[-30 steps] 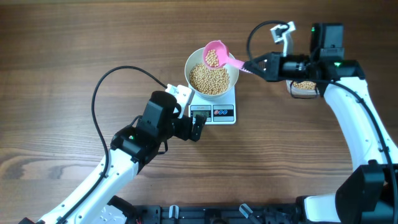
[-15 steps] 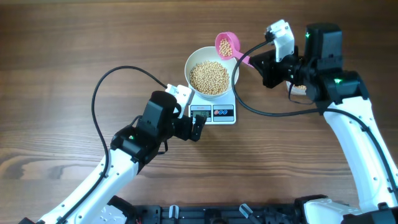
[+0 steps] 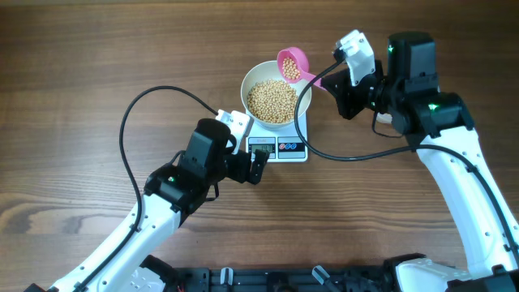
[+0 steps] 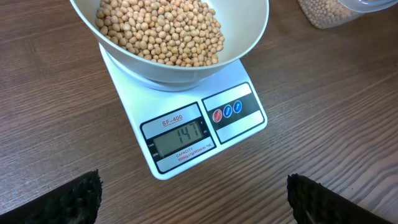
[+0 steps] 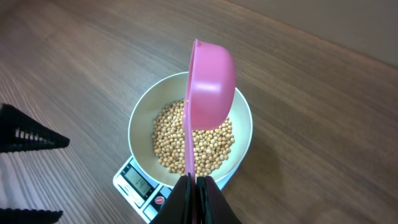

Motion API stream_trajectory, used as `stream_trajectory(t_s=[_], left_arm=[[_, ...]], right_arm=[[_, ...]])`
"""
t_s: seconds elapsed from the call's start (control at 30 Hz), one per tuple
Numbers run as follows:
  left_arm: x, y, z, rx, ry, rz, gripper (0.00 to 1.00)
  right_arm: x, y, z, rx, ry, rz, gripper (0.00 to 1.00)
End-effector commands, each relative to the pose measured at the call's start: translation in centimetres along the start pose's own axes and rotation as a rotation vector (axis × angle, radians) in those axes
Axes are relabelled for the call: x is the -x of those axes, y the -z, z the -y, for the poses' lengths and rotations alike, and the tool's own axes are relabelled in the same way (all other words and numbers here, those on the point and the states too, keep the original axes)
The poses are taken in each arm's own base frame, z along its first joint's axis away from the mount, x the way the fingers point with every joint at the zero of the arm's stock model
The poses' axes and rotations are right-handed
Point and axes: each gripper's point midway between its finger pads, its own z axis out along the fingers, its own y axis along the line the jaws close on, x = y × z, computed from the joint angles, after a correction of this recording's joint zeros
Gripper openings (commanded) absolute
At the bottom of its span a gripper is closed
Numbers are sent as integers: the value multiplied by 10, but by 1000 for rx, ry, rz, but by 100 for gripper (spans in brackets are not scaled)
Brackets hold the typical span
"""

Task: Scoop item into bowl and weigh 150g on scale
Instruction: 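Tilt the scoop with the right gripper to trickle soybeans into the bowl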

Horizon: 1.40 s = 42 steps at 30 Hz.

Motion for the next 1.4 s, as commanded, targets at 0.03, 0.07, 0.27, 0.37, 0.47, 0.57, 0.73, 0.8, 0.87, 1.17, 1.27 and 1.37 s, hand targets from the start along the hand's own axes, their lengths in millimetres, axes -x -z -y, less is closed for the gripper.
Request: stream_trajectory(t_s=[0.03,0.07,0.27,0.37,0.47,0.57,0.73,0.8,0.87,1.17,1.27,1.37], left_arm=[[-3,-2,3,-16,-24,-10,100],[-3,-2,3,-16,-24,-10,100],[-3,-2,3,-16,-25,-10,100],[-3,-2,3,-16,-25,-10,100],[-3,-2,3,-16,-24,-10,100],[-3,-2,3,-16,-25,-10,100],[-3,-2,3,-16,-24,-10,100],[-3,-2,3,-16,-24,-10,100],[-3,-2,3,-16,-24,-10,100],[-3,-2,3,-16,-24,-10,100],[-3,-2,3,-16,-24,-10,100],[-3,-2,3,-16,-24,-10,100]], right_arm=[[-3,-6,3,-4,51,-13,4],[-4,-7,3,-2,49,-18,4],[-12,-16,6,7,76,-48,4],[-14,-19,5,14,85,-56,4],[-16,-22,-1,27,116,-65,4],[-22,-27,-1,-11,160,-106,4],[-22,-30,-5,-24,202,-120,4],[-22,-30,-6,-22,197,-120,4],[-22,-30,-6,-22,197,-121,4],[-18,-31,-4,-35,211,-107,4],[-17,-31,-7,-27,208,-102,4],[-17,-32,-12,-17,191,-101,4]])
